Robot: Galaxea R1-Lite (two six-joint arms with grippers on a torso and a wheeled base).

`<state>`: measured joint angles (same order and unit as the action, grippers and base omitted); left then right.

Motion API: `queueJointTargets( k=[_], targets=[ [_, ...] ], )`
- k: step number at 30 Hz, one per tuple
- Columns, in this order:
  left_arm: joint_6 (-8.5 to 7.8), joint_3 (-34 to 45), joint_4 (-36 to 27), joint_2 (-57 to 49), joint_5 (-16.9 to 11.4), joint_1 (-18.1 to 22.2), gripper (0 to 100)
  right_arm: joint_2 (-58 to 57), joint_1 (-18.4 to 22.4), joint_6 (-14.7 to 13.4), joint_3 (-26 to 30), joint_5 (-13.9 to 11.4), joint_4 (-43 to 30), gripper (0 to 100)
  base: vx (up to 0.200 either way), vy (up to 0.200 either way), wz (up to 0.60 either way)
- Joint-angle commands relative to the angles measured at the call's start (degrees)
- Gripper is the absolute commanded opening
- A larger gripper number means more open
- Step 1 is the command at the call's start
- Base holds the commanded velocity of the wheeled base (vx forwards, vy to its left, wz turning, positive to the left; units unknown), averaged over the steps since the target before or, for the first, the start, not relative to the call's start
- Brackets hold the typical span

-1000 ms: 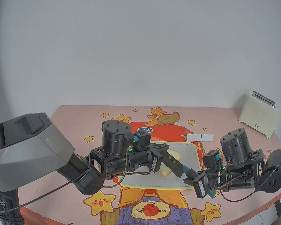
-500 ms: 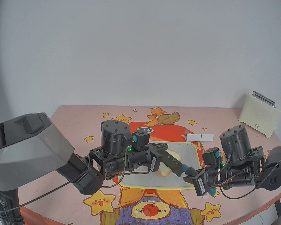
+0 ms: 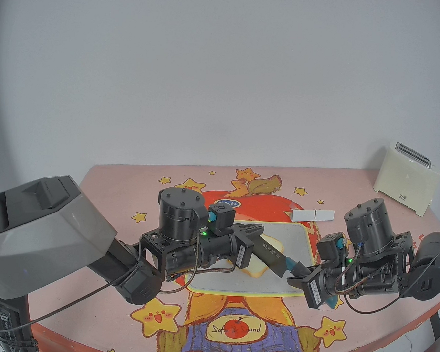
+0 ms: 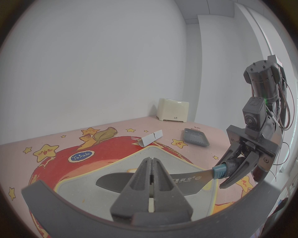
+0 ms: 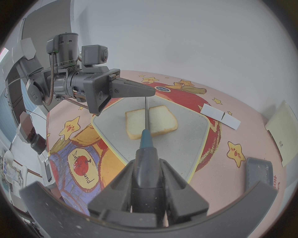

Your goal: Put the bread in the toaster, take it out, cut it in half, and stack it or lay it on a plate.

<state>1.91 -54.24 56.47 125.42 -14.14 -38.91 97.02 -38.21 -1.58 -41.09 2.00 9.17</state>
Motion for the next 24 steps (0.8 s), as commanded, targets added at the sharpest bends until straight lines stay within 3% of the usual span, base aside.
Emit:
queueJointTargets(
  k=[1, 16, 24],
  targets=[
    [0.02, 0.01, 0.22, -0.26, -0.01, -0.02, 0, 0.01, -0.03, 0.00, 0.49, 0.02, -0.29, 0, 0.000, 0.000, 0.00],
    [0.02, 0.45, 0.31, -5.27, -0.01, 0.42, 0, -0.08, -0.03, -0.09, 0.49, 0.02, -0.11, 0, 0.000, 0.000, 0.00],
    [-0.24, 2.12, 0.31, -15.55, -0.36, 5.78, 0, -0.26, -0.03, -0.09, 0.58, 0.02, -0.11, 0, 0.000, 0.000, 0.00]
  ],
)
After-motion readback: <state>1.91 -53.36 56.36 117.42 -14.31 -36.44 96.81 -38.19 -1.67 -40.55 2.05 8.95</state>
